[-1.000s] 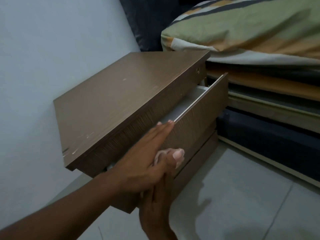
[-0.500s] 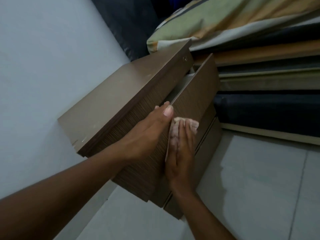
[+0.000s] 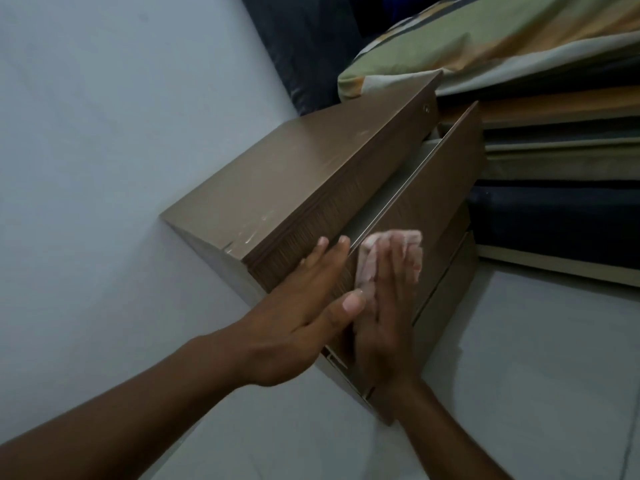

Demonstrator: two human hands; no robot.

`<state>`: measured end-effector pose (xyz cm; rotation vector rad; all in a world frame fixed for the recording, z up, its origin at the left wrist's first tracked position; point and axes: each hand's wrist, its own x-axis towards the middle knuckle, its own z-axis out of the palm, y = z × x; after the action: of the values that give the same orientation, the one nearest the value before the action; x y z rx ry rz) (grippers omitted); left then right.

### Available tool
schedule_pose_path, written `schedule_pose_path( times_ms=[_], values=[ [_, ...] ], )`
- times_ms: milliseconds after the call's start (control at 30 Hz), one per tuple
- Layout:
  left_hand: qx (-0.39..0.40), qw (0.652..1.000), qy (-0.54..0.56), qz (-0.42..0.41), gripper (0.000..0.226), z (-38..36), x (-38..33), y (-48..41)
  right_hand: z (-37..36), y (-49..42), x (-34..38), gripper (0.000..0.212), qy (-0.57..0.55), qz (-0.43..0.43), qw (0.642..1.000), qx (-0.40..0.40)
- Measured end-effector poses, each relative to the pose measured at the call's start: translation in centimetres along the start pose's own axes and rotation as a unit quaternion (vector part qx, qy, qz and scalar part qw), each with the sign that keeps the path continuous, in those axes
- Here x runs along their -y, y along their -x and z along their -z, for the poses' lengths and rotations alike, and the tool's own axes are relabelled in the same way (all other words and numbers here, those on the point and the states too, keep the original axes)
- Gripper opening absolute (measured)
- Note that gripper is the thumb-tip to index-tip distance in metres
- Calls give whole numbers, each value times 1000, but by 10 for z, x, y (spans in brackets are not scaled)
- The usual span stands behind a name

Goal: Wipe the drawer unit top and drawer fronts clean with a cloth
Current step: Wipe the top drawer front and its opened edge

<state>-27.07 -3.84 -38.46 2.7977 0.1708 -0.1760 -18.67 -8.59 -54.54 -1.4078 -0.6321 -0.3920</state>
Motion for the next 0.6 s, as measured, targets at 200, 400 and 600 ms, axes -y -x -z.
schedule_pose_path(
  times_ms=[200,400,600],
  values=[
    [-6,981,-181,-77,87,1,17,-4,-20,43,21,55,-48,11,999,16],
    [-24,965,-252,-67,92,3,27,-5,-14,2,-5,72,4,13,999,39],
    [-67,928,-363,-59,93,1,29,-8,-25,7,-17,75,13,14,999,48]
  ],
)
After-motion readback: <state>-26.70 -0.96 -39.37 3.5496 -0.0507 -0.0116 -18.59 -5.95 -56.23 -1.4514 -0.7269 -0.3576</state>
